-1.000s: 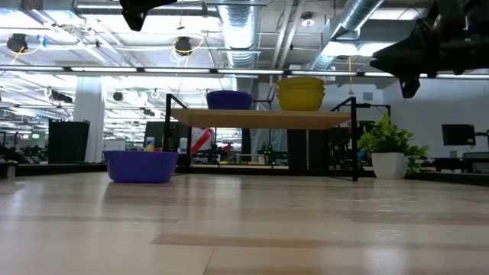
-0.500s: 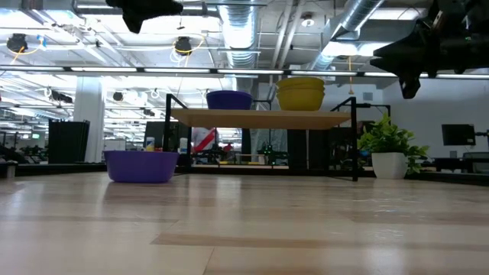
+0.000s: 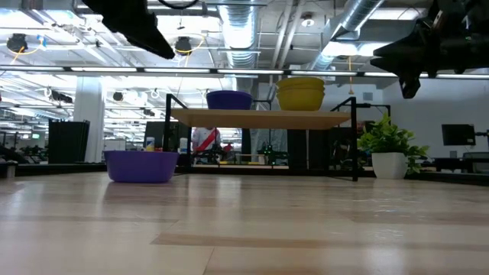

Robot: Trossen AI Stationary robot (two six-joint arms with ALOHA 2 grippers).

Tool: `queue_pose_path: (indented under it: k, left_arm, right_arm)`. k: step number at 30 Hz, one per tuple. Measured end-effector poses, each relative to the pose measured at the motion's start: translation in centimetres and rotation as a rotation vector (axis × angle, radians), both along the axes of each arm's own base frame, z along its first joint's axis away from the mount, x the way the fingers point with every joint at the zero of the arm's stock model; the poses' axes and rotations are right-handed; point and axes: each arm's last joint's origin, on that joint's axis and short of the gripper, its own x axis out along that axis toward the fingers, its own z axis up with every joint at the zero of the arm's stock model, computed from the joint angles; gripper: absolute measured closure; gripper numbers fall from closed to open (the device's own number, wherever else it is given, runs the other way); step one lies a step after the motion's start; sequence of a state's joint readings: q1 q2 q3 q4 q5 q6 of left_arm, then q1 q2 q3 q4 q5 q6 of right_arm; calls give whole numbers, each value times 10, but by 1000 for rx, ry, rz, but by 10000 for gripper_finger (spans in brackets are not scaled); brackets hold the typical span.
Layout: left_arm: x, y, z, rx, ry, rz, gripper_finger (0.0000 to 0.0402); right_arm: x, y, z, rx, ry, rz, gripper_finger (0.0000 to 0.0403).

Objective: Pick & Place Mini bowls
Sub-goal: Stack the blue bowl on top of the blue bowls on the shelf

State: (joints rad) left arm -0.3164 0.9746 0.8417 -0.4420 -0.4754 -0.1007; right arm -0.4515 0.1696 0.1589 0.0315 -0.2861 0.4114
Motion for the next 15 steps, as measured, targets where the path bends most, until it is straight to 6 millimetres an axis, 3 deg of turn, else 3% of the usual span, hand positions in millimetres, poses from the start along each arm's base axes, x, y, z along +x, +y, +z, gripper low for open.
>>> queue_pose_path:
  k: [5, 10, 15]
  left_arm:
    - [6, 8, 4, -120, 138, -44, 247]
    - [9, 17, -11, -262, 311, -50, 247]
    - [17, 24, -23, -282, 386, -1, 247]
  right_arm:
    - [0, 0, 0, 0, 0, 1, 321]
    - [0, 0, 0, 0, 0, 1, 321]
    - [0, 0, 0, 0, 0, 1, 321]
